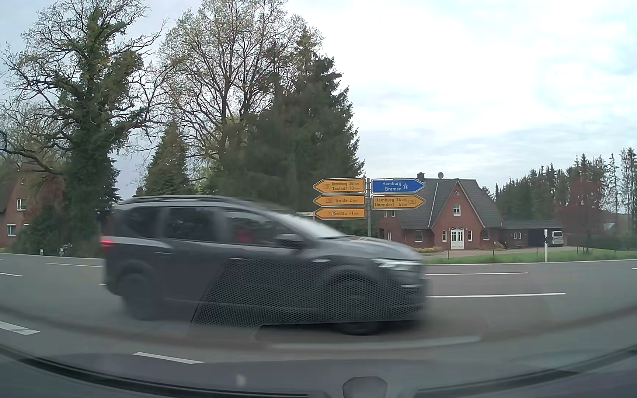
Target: Follow the waypoints while adhering to traffic rules and regulations
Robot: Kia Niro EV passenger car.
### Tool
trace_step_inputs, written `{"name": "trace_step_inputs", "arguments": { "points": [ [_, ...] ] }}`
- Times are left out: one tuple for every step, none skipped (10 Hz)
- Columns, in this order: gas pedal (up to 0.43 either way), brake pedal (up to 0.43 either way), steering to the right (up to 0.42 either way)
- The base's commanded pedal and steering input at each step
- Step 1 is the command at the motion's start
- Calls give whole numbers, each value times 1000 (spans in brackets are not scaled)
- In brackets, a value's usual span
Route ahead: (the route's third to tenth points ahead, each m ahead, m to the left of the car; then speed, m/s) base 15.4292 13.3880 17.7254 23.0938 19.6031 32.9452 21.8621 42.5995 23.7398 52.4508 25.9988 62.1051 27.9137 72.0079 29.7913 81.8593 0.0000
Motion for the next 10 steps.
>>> {"name": "trace_step_inputs", "arguments": {
  "points": [
    [0, 165, -16],
    [0, 165, -16],
    [0, 165, -16],
    [0, 165, -16],
    [0, 165, -16],
    [0, 165, -16],
    [0, 165, -16],
    [0, 165, -16],
    [0, 165, -16],
    [0, 165, -16]
  ]
}}
